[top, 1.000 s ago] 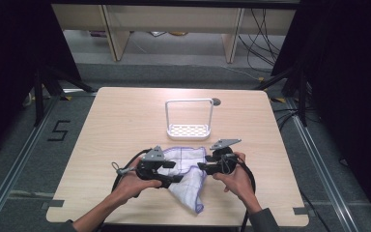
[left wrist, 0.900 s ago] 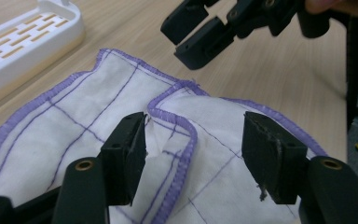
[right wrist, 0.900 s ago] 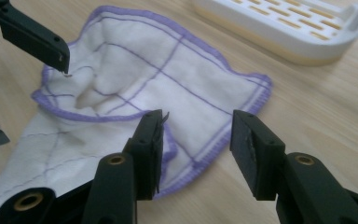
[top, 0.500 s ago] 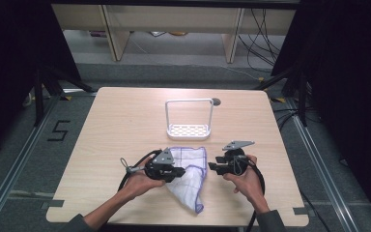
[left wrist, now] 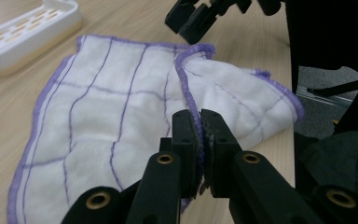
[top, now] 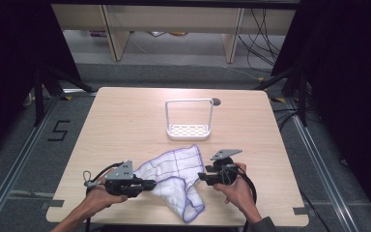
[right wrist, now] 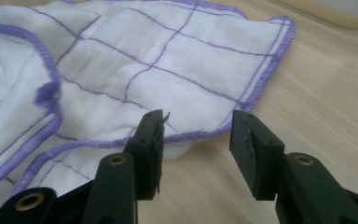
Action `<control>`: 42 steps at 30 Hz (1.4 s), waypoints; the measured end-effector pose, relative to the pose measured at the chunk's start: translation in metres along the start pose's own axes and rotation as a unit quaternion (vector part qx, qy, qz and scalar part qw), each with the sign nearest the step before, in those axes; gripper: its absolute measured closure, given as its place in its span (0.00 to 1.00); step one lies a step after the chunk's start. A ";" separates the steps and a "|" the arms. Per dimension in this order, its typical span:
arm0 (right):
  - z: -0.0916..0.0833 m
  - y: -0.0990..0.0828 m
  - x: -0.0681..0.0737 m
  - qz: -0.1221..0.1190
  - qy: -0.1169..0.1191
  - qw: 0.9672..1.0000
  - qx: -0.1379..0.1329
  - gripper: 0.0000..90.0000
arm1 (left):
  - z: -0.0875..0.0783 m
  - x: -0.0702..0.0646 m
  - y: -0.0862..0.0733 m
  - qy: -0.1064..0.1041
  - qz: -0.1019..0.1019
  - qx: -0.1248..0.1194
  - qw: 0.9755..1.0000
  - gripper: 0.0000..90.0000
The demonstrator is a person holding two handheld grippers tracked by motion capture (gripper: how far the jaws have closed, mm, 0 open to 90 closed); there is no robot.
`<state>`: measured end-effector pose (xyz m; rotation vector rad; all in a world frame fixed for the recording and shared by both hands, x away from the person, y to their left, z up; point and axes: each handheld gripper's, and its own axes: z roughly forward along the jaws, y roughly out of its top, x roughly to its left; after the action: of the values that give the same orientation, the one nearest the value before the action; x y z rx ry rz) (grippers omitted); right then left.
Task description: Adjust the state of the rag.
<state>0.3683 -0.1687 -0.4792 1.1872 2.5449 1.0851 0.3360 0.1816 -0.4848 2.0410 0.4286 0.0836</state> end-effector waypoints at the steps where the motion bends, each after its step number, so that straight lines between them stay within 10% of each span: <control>1: -0.001 0.000 0.004 -0.008 -0.004 1.000 0.007 0.61 | -0.003 0.002 -0.004 0.004 -0.001 0.004 1.000 0.93; 10: -0.015 -0.009 0.044 -0.034 0.025 0.999 -0.018 0.59 | -0.008 0.002 -0.021 0.009 -0.043 0.024 0.999 0.82; 18: -0.031 -0.023 0.076 -0.057 0.053 0.997 -0.024 0.57 | -0.013 0.001 0.004 0.041 -0.034 0.011 0.998 0.56; 27: -0.013 -0.034 0.084 -0.069 0.030 0.997 0.012 0.58 | 0.051 0.001 0.025 0.040 -0.022 0.051 0.998 0.52; 31: -0.011 -0.037 0.076 -0.099 0.017 0.995 0.017 0.90 | 0.078 0.002 0.027 0.035 0.002 0.074 0.997 0.51; 35: -0.019 -0.036 0.070 -0.111 0.012 0.994 0.003 0.96 | 0.089 0.001 0.024 0.029 0.020 0.099 0.995 0.57; 42: -0.030 -0.035 0.060 -0.101 0.017 0.995 -0.003 0.97 | 0.084 0.000 0.022 0.043 0.053 0.100 0.993 0.96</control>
<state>0.2945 -0.1577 -0.4697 0.8931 2.6151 1.0732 0.3620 0.1019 -0.5075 2.2631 0.3951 0.2022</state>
